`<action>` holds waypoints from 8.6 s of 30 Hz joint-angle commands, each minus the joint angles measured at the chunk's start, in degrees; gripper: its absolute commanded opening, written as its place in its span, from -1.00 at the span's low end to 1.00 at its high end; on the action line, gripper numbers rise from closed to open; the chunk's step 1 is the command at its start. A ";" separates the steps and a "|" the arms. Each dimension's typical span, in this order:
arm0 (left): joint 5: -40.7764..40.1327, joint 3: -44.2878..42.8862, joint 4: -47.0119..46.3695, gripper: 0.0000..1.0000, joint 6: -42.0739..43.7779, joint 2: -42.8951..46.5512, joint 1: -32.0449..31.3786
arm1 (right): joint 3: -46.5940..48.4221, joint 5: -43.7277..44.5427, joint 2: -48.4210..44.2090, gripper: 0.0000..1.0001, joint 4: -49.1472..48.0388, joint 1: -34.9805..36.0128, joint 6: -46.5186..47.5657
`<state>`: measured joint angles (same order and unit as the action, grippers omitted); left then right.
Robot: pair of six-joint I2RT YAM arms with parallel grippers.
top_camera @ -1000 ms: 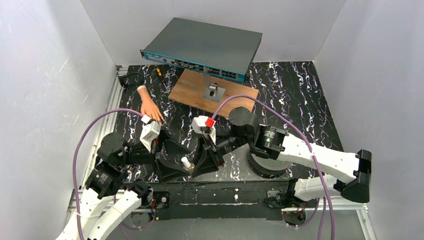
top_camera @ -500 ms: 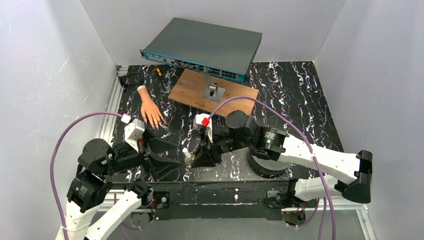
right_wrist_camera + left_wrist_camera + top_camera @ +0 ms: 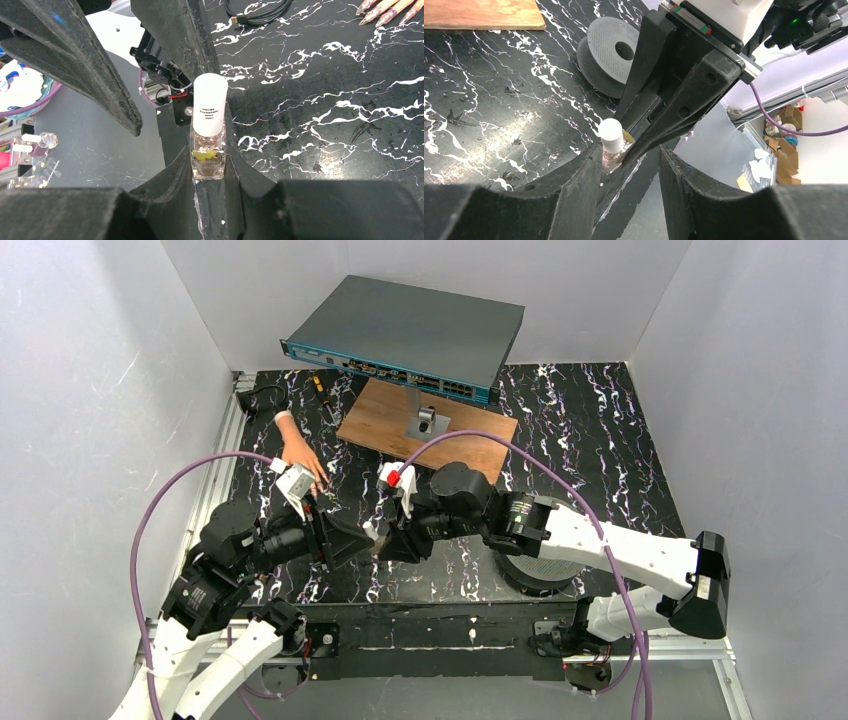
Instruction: Paint the nails
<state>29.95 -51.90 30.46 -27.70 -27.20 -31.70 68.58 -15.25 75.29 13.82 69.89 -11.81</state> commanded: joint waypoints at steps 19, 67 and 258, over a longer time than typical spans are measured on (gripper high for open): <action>-3.80 4.04 -4.98 -0.26 -2.43 1.11 -0.22 | 5.20 -0.67 1.40 -0.97 -0.99 0.82 0.88; 28.13 9.50 -27.13 0.01 1.24 4.10 -0.20 | -5.65 -29.27 -9.09 -0.97 -21.93 0.79 1.89; 32.51 8.72 -23.85 -0.66 2.39 -0.46 -0.24 | 8.00 -35.27 -8.59 -0.97 -3.97 -0.68 14.12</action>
<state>59.70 -44.66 2.48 -24.45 -26.94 -32.10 71.37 -40.93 70.02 15.38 68.97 -1.80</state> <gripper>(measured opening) 0.145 0.326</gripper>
